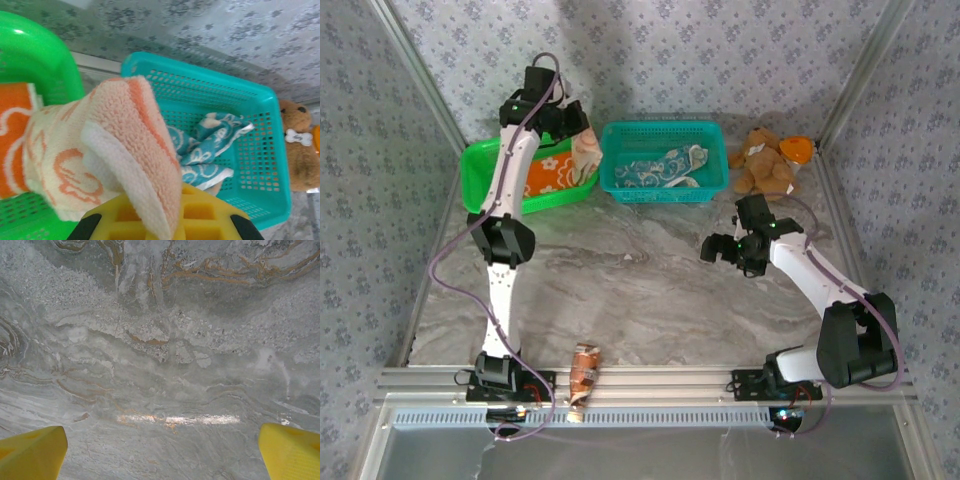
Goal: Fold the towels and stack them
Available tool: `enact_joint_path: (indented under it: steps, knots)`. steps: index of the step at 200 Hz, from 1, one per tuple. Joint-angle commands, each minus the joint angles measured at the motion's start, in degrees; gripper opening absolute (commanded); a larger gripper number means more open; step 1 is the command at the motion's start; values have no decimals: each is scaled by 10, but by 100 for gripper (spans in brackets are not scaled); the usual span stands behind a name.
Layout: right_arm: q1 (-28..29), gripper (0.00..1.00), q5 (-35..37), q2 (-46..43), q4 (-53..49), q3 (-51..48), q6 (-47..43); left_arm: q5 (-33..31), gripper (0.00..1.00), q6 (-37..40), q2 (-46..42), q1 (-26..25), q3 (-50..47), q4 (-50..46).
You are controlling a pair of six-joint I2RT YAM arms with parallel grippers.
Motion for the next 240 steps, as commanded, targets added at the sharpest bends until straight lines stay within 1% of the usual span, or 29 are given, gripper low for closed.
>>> enact_joint_path:
  steps: [1,25,61,99,107,120,140,158,188,215,240]
  knots:
    - [6,100,-7,8,2,-4,3,-20,0,39,-35,29,20,-38]
    - [12,100,-7,18,4,3,6,-30,0,62,-47,54,10,-60]
    - [27,100,-5,36,10,16,9,-48,0,96,-76,94,-49,-67]
    - [37,100,-2,49,10,29,9,-75,0,132,-84,127,-112,-74]
    - [39,100,-2,50,10,30,10,-87,0,137,-84,131,-130,-72]
    - [41,100,-2,53,10,33,11,-87,0,141,-84,141,-162,-56]
    - [44,100,0,55,8,36,12,-70,0,137,-81,155,-210,-21]
    - [46,100,4,54,3,38,12,-58,0,130,-74,156,-213,-22]
    - [48,100,7,53,0,34,15,-36,0,112,-88,151,-211,-13]
    - [51,100,8,51,4,30,16,-22,0,96,-96,138,-160,-32]
    - [52,100,7,50,7,29,16,-7,0,82,-90,112,-89,-51]
